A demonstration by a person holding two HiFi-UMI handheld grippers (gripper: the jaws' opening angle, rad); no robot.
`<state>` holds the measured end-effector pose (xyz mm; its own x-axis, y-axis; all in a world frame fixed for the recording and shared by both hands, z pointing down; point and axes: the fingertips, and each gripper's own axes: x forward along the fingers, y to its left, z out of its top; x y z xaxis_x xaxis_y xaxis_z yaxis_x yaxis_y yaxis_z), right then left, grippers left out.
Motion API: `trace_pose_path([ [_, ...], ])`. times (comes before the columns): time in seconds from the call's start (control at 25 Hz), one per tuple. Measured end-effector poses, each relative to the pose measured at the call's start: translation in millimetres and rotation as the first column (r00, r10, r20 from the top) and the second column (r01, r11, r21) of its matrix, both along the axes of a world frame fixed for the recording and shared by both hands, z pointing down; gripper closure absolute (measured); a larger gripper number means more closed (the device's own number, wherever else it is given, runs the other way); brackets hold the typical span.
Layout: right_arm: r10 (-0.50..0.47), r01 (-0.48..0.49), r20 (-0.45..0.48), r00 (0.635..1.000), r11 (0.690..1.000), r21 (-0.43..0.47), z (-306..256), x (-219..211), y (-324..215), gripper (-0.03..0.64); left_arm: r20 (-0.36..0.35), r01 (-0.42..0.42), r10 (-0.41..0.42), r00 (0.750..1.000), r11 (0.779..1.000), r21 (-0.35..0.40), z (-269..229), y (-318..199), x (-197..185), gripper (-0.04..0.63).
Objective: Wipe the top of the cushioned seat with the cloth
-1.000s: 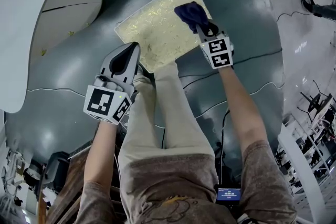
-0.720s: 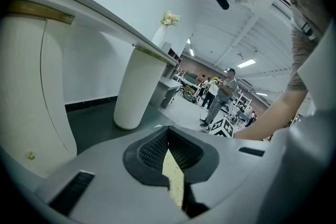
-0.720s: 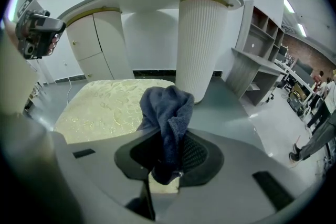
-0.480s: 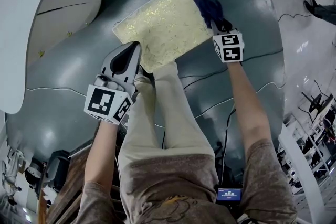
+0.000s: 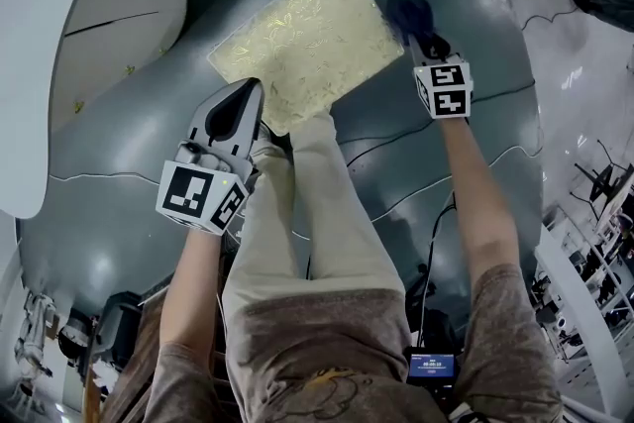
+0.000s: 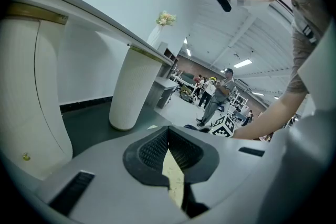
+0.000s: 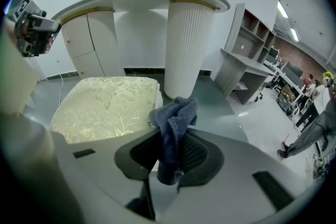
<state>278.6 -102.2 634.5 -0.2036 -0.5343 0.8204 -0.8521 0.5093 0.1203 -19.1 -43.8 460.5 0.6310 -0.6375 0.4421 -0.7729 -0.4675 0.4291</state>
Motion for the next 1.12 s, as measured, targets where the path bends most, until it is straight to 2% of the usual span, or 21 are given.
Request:
trace_pose_path([
  [0.2,0.008,-0.01,0.055,0.998,0.999,0.034,-20,-13,24,0.525,-0.007,-0.04,0.04,0.999,0.999,0.013,-7,8,4,0.58],
  [0.44,0.028,-0.035,0.144,0.989,0.998,0.049,-34,-49,60,0.525,-0.005,-0.09,0.09,0.996,0.996,0.023,-9,23,3,0.58],
  [0.84,-0.003,-0.003,0.262,0.965,1.0,0.024,-29,-131,128,0.525,-0.014,-0.121,0.121,0.993,0.992,0.027,-6,44,-11,0.58],
  [1.12,-0.044,0.04,0.319,0.947,0.999,0.019,-29,-183,164,0.525,-0.018,-0.112,0.113,0.993,0.993,0.034,-4,56,-25,0.58],
])
